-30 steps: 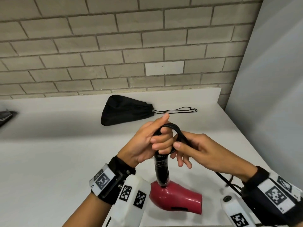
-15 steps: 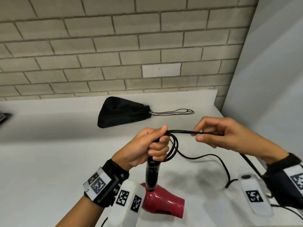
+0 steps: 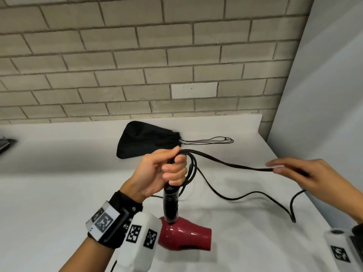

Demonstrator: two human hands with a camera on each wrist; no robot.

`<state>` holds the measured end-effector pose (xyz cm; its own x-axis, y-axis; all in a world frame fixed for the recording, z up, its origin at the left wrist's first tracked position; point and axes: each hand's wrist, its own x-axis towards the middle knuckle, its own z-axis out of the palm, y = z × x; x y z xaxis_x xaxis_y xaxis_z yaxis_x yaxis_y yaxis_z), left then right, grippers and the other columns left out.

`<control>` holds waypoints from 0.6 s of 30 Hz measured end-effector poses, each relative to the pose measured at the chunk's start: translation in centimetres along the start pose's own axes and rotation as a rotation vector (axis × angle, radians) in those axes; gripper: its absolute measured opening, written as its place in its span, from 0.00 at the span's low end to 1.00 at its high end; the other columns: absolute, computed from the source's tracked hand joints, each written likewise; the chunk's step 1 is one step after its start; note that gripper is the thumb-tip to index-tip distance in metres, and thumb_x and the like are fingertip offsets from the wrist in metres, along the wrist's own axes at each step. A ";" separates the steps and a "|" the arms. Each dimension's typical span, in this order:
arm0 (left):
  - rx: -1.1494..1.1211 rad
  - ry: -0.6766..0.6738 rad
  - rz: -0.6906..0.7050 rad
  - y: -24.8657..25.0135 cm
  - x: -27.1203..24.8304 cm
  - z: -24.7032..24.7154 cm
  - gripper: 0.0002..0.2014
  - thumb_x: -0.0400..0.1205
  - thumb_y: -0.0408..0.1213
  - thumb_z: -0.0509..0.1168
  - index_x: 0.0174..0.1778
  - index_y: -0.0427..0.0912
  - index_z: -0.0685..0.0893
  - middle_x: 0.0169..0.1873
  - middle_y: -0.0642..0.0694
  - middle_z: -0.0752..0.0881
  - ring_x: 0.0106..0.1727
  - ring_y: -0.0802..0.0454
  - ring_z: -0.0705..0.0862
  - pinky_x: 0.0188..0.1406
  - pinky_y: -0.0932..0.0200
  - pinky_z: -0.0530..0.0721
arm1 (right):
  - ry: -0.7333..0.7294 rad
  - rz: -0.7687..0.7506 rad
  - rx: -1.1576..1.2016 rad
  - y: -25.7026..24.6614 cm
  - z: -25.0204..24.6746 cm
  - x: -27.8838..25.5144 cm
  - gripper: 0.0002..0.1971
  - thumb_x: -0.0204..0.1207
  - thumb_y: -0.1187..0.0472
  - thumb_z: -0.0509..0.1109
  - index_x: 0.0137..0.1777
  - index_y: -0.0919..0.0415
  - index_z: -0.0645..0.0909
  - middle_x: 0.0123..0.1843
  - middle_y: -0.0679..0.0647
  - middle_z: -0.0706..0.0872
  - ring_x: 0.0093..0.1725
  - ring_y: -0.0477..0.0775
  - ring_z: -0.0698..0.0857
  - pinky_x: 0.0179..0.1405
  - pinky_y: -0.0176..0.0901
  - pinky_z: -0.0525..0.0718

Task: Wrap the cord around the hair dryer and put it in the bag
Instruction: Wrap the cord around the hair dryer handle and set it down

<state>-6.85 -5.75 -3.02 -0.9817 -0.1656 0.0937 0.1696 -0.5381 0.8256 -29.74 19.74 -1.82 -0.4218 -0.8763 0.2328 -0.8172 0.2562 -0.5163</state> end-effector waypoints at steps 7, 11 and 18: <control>-0.048 0.078 0.107 -1.1 1.1 -0.3 0.15 0.84 0.43 0.57 0.42 0.36 0.82 0.20 0.54 0.70 0.21 0.59 0.69 0.25 0.63 0.75 | -0.029 -0.208 -0.593 -0.9 5.8 -1.1 0.30 0.48 0.67 0.83 0.52 0.43 0.89 0.22 0.47 0.76 0.11 0.55 0.74 0.14 0.34 0.56; -0.059 0.095 0.138 -1.8 1.4 -0.1 0.18 0.85 0.39 0.52 0.51 0.31 0.83 0.23 0.52 0.71 0.24 0.57 0.70 0.29 0.61 0.76 | -0.002 -0.405 -0.609 -3.6 8.4 -2.1 0.15 0.61 0.60 0.69 0.44 0.42 0.90 0.20 0.46 0.76 0.12 0.50 0.74 0.12 0.32 0.58; -0.004 0.119 0.108 -2.7 1.6 0.3 0.18 0.83 0.38 0.55 0.57 0.27 0.82 0.25 0.50 0.72 0.26 0.55 0.72 0.31 0.59 0.77 | 0.070 -0.717 -0.527 -6.8 8.2 -2.2 0.20 0.70 0.67 0.61 0.47 0.37 0.81 0.26 0.46 0.69 0.20 0.47 0.66 0.19 0.34 0.59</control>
<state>-8.88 -4.27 -4.95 -0.9408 -0.3188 0.1150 0.2739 -0.5154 0.8120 -20.05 16.59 -5.59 0.2514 -0.8756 0.4125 -0.9609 -0.1746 0.2150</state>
